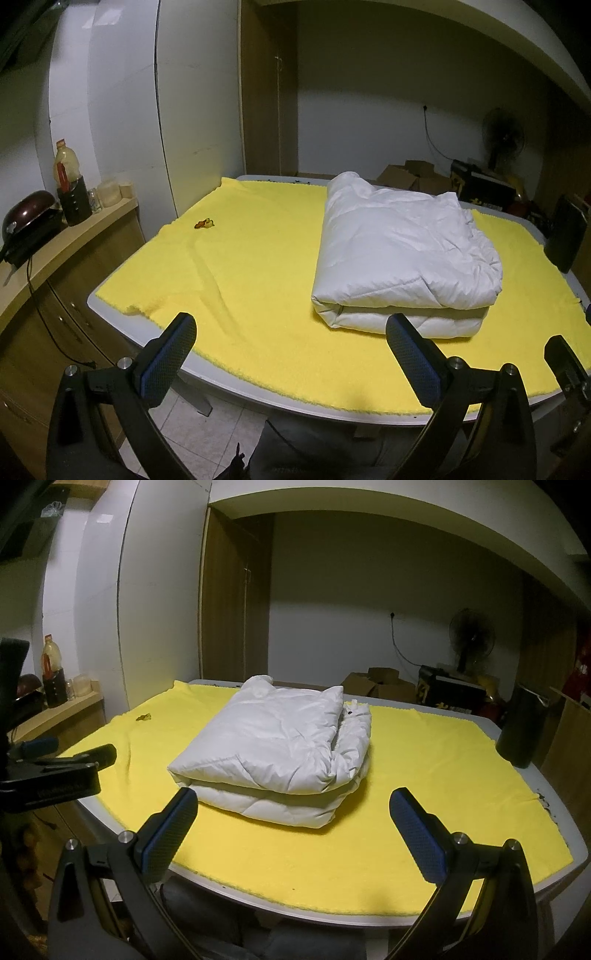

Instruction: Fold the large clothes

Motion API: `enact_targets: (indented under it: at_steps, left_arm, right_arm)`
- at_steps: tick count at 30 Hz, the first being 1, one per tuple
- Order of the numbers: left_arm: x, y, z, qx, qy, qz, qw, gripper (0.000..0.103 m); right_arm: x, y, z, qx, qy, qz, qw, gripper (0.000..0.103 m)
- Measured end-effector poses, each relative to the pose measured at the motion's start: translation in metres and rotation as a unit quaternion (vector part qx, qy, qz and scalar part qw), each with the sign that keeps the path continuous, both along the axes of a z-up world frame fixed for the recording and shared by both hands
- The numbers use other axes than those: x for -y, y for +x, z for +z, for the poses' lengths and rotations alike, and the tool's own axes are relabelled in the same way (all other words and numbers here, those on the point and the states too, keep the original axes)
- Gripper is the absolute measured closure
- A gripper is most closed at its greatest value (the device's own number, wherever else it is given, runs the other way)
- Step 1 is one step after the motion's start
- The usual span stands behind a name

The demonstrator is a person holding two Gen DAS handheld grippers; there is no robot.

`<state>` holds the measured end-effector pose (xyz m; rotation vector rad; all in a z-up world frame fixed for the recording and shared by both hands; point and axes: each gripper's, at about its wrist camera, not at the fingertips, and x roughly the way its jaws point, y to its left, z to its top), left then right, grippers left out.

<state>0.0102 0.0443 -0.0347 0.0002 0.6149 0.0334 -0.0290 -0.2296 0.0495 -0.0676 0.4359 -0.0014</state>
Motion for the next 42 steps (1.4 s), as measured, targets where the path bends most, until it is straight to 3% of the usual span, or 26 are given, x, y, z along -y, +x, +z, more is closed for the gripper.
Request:
enact_targets:
  at_steps: [15,22,33,42]
  left_arm:
    - [0.004,0.002,-0.002,-0.009,0.005,-0.013,0.9999,0.0]
    - [0.006,0.005,-0.007,-0.02,-0.026,-0.05,0.9982,0.0]
    - [0.011,0.001,-0.007,-0.014,0.002,-0.033,0.9994,0.0]
    - [0.009,0.0,-0.008,-0.014,0.002,-0.026,0.9996,0.0]
  right_arm:
    - [-0.003,0.002,-0.004,-0.009,0.001,0.002,1.0,0.0]
    - [-0.003,0.002,-0.004,-0.009,0.0,0.003,1.0,0.0]
    - [-0.004,0.002,-0.005,-0.009,0.0,0.006,1.0,0.0]
    - [-0.005,0.002,-0.007,-0.011,-0.001,0.009,1.0,0.0]
